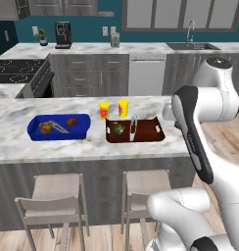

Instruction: Gather the eggplant and broccoli from the fridge and place them on a tray on the dining counter. Then gather the chicken drumsticks from the fridge and place them on the other tray.

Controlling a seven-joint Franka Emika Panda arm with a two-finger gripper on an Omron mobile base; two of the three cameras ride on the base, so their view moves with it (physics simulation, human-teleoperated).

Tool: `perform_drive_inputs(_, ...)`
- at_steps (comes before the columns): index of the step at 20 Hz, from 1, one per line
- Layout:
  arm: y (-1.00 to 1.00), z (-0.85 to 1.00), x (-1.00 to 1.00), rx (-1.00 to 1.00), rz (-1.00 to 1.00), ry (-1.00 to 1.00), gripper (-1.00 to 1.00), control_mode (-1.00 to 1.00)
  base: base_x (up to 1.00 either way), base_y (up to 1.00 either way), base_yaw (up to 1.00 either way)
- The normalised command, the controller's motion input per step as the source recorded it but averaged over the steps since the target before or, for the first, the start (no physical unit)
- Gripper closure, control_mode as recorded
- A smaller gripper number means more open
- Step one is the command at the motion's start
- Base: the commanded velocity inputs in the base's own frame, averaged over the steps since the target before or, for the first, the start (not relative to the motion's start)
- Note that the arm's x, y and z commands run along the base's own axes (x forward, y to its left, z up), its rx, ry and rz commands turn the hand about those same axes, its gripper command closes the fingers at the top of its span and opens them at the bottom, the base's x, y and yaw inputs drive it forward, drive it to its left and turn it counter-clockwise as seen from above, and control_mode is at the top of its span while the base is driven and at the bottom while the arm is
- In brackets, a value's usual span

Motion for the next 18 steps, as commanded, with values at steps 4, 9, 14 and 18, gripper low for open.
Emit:
perform_drive_inputs(4, -0.11, -0.32, 0.57, -0.01, -0.02, 0.04, 1.0, -1.0, 0.0, 0.0, 0.0)
perform_drive_inputs(9, -0.01, -0.25, 0.68, 0.0, 0.0, 0.0, 1.0, -1.0, 0.0, 0.0, 0.0)
perform_drive_inputs(14, 0.0, -0.32, 0.66, -0.01, 0.0, 0.0, 1.0, -1.0, 0.0, 0.0, 0.0)
perform_drive_inputs(18, 0.0, -0.35, 0.61, -0.01, 0.0, 0.0, 1.0, -1.0, 0.0, 0.0, 0.0)
